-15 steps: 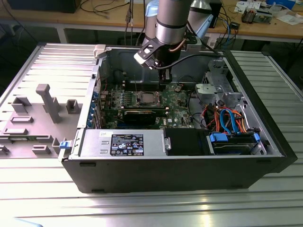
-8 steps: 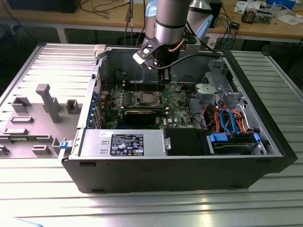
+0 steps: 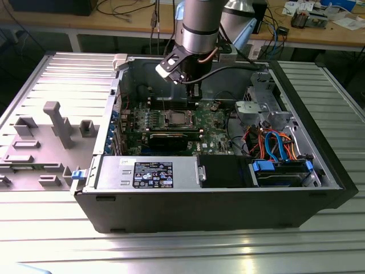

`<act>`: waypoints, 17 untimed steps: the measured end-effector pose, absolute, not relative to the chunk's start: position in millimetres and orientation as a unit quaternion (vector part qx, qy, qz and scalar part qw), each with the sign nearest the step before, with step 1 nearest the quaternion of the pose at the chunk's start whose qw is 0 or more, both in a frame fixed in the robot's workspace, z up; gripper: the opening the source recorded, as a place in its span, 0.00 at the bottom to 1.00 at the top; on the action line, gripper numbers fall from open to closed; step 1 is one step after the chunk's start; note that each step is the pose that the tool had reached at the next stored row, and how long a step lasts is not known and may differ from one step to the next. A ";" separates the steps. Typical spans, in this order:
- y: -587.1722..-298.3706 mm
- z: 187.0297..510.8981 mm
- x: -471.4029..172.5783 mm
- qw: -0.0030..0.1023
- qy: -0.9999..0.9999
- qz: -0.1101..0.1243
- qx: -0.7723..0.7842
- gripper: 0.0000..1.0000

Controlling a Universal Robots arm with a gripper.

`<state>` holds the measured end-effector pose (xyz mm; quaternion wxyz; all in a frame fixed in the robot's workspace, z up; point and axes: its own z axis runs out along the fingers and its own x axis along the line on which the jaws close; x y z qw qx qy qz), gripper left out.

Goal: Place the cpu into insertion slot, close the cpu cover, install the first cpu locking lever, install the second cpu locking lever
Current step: 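Close the cpu cover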

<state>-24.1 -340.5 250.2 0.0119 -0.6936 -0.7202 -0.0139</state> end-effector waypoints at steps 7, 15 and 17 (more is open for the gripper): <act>-340.5 248.4 -33.7 0.012 -0.720 -0.014 -0.694 0.11; -342.0 243.5 -49.0 0.012 -0.720 -0.014 -0.693 0.11; -342.4 241.5 -52.6 0.012 -0.721 -0.014 -0.693 0.11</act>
